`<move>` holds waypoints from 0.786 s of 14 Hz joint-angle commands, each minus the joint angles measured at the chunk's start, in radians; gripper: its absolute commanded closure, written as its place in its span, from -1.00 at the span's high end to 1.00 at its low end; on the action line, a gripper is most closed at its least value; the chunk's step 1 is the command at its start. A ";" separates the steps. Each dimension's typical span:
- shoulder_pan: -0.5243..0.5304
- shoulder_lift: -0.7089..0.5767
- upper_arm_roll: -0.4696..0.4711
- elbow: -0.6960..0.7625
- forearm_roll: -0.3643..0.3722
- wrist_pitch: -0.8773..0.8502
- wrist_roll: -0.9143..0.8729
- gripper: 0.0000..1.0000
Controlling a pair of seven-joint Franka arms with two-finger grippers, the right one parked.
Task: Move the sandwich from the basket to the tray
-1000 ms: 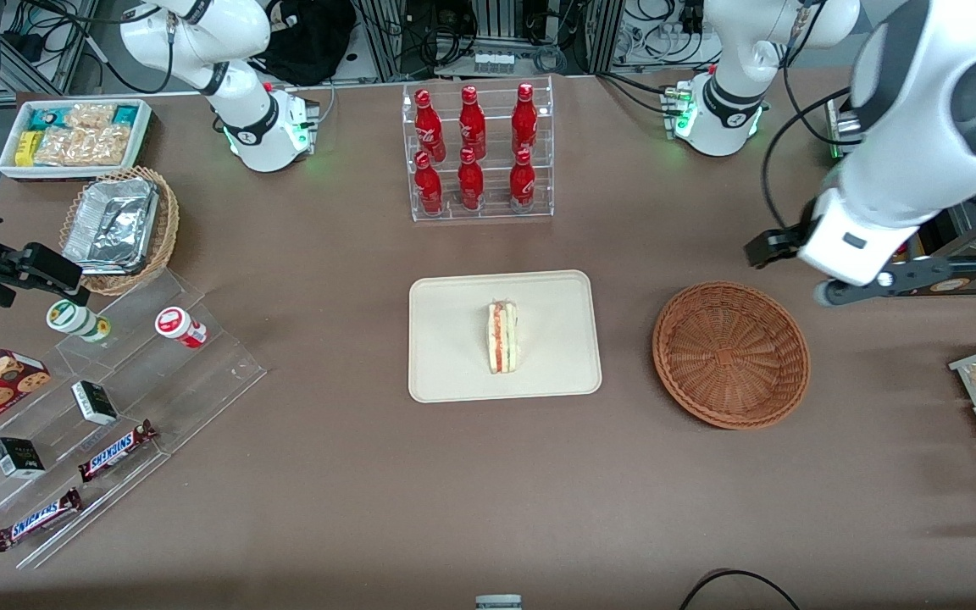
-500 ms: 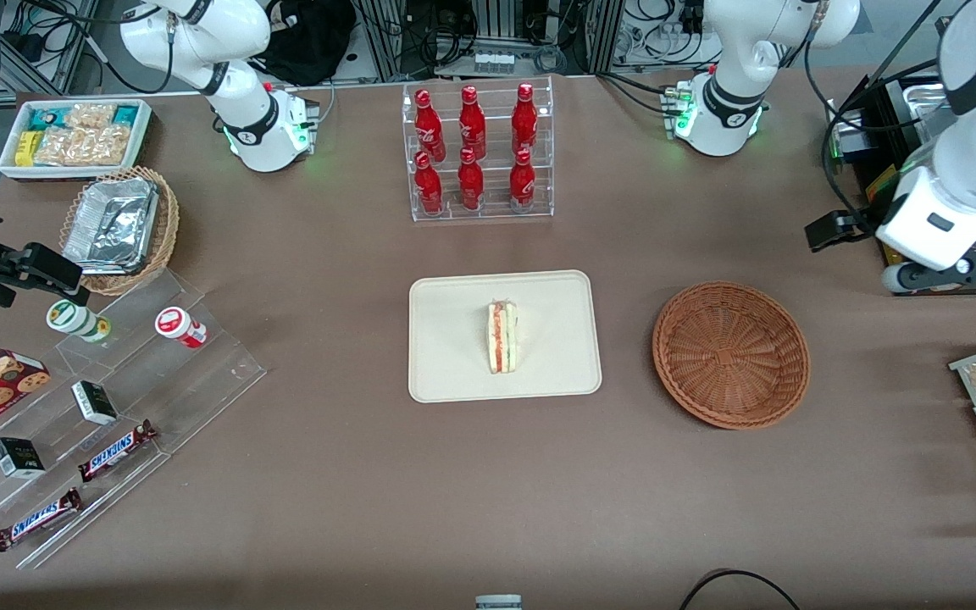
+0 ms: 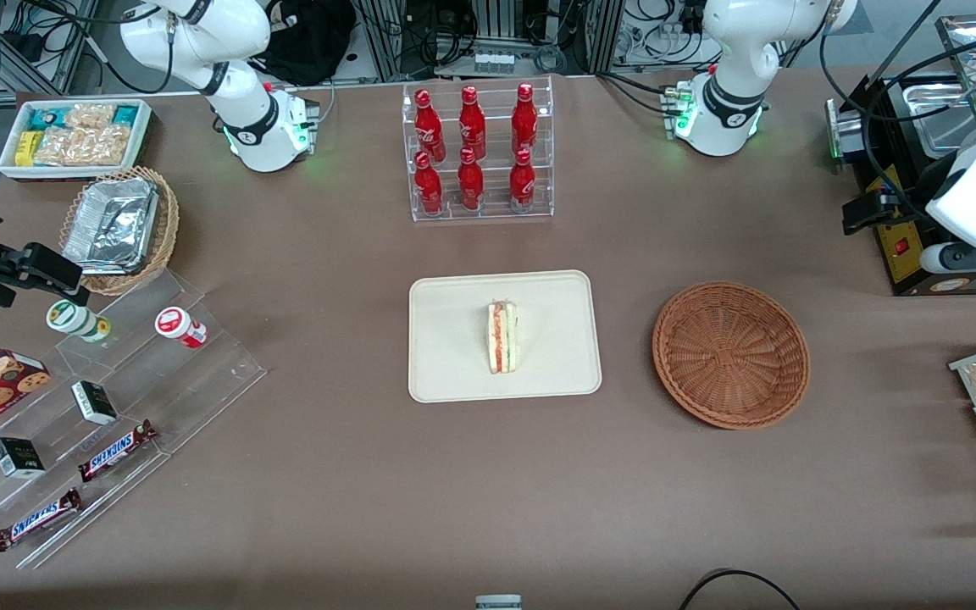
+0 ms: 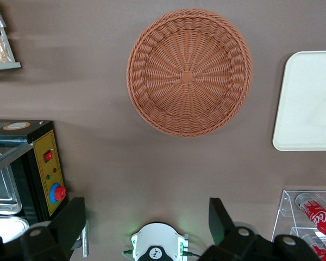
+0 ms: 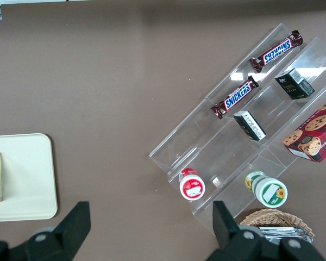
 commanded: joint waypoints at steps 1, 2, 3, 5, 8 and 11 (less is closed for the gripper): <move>0.087 0.012 -0.090 0.048 -0.010 -0.008 0.015 1.00; 0.098 0.010 -0.094 0.053 -0.010 -0.008 0.020 1.00; 0.091 0.009 -0.092 0.051 -0.005 -0.010 0.020 1.00; 0.045 0.009 -0.069 0.053 0.005 0.001 0.017 1.00; -0.017 0.006 0.009 0.053 0.005 -0.001 0.008 1.00; -0.008 0.004 0.015 0.051 0.002 -0.005 0.012 1.00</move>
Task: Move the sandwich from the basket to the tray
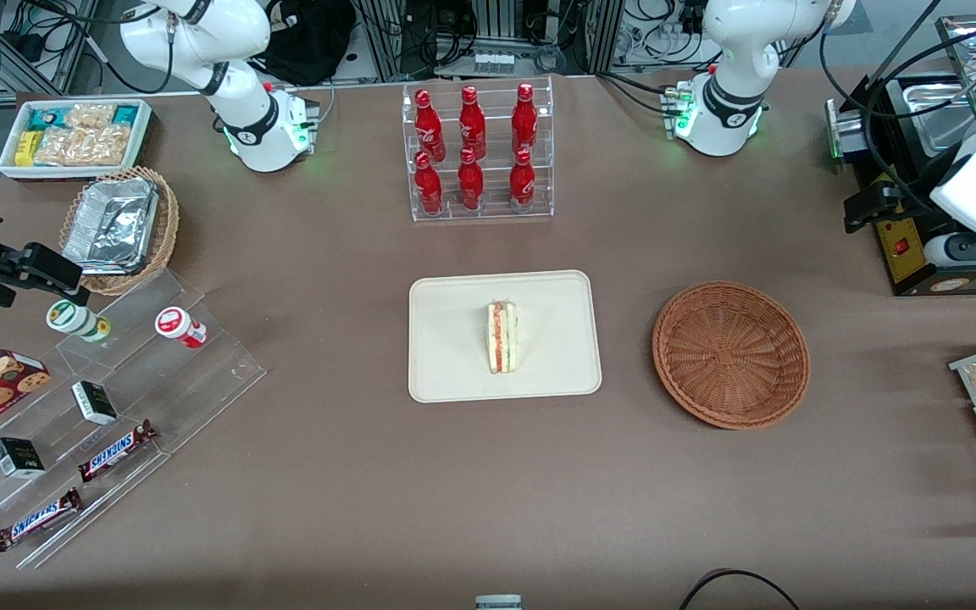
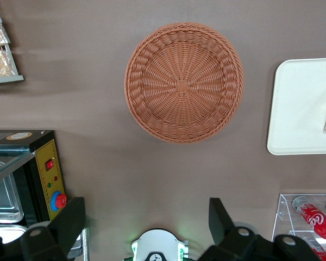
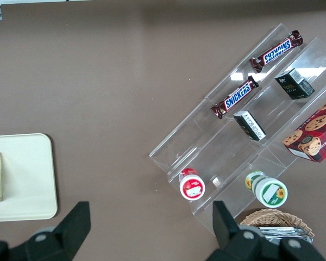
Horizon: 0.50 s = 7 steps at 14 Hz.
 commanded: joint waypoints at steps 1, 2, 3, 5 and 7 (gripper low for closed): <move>-0.001 0.004 0.014 0.020 0.001 -0.008 0.013 1.00; -0.001 0.005 0.014 0.020 -0.002 -0.005 0.013 1.00; -0.001 0.007 0.014 0.022 -0.006 -0.004 0.010 1.00; 0.000 0.008 0.012 0.022 -0.011 -0.002 0.002 1.00; 0.002 0.011 0.011 0.022 -0.005 0.018 0.003 1.00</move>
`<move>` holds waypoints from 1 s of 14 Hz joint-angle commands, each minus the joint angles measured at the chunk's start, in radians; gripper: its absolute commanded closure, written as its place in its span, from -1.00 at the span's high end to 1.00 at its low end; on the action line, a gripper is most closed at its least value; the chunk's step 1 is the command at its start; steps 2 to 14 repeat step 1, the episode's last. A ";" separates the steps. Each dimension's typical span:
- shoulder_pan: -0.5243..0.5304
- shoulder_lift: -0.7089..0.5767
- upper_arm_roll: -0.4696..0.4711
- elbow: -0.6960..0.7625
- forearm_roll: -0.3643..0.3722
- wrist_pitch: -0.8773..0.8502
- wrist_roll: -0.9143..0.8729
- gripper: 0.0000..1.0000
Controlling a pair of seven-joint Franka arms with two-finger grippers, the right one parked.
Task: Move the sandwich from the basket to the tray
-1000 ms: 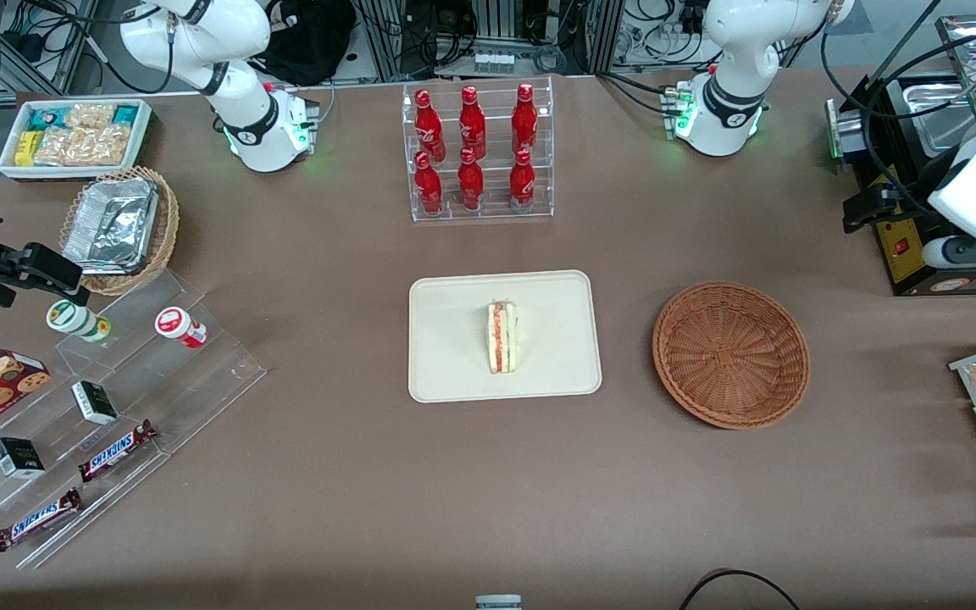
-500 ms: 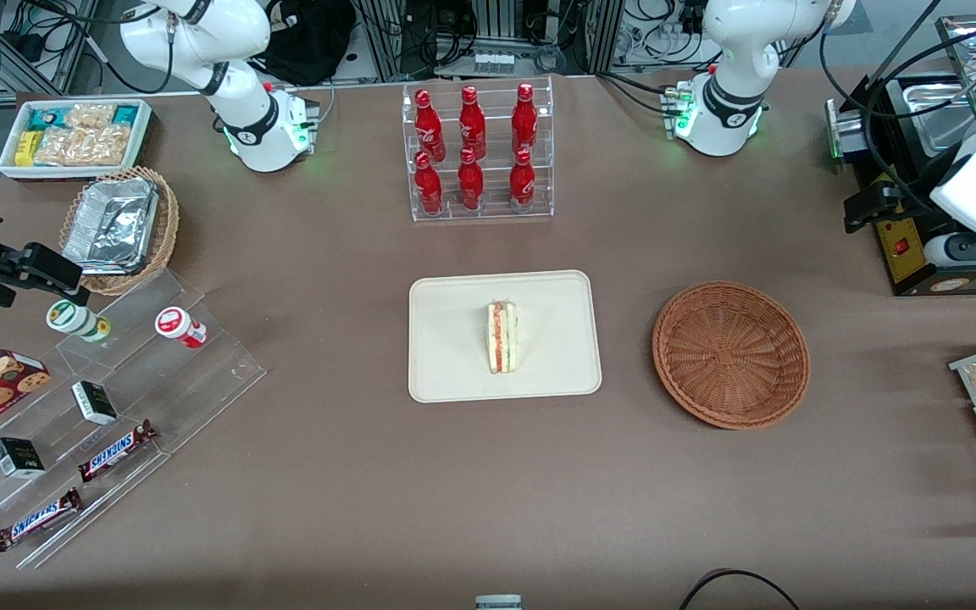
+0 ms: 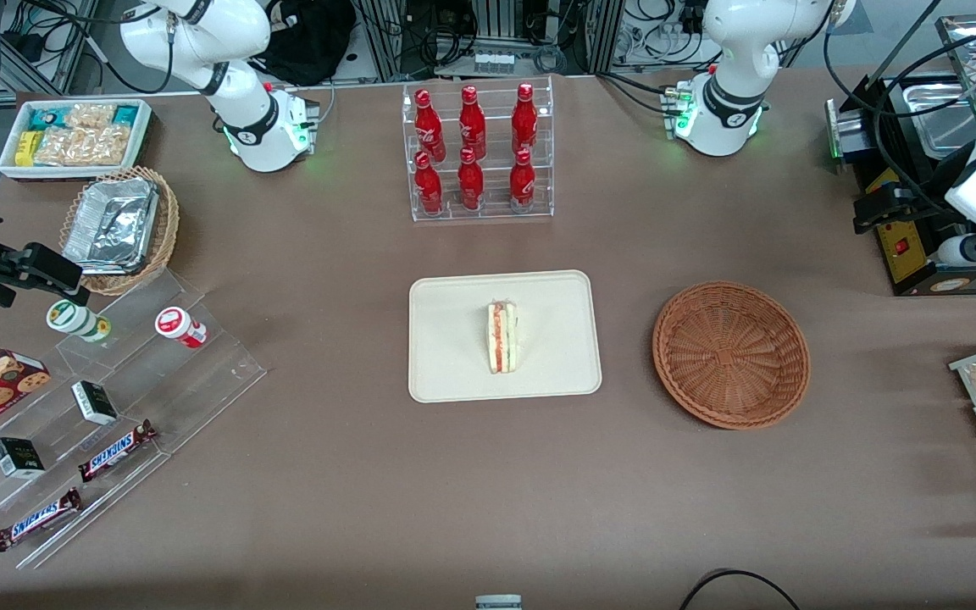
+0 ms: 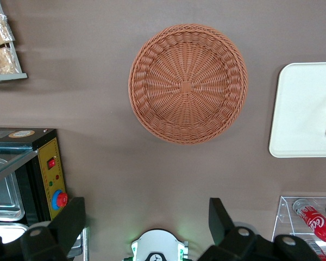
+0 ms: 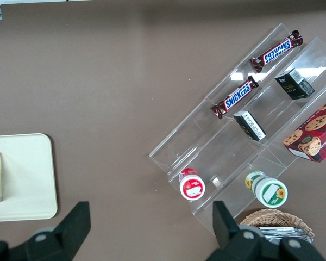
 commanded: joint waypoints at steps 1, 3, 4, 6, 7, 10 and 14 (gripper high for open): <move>0.005 0.009 -0.003 0.019 -0.003 0.035 0.005 1.00; 0.005 0.009 -0.003 0.019 -0.003 0.035 0.005 1.00; 0.005 0.009 -0.003 0.019 -0.003 0.035 0.005 1.00; 0.005 0.009 -0.003 0.019 -0.003 0.035 0.005 1.00; 0.005 0.009 -0.003 0.019 -0.003 0.035 0.005 1.00; 0.005 0.009 -0.003 0.019 -0.003 0.035 0.005 1.00; 0.005 0.009 -0.003 0.019 -0.003 0.035 0.005 1.00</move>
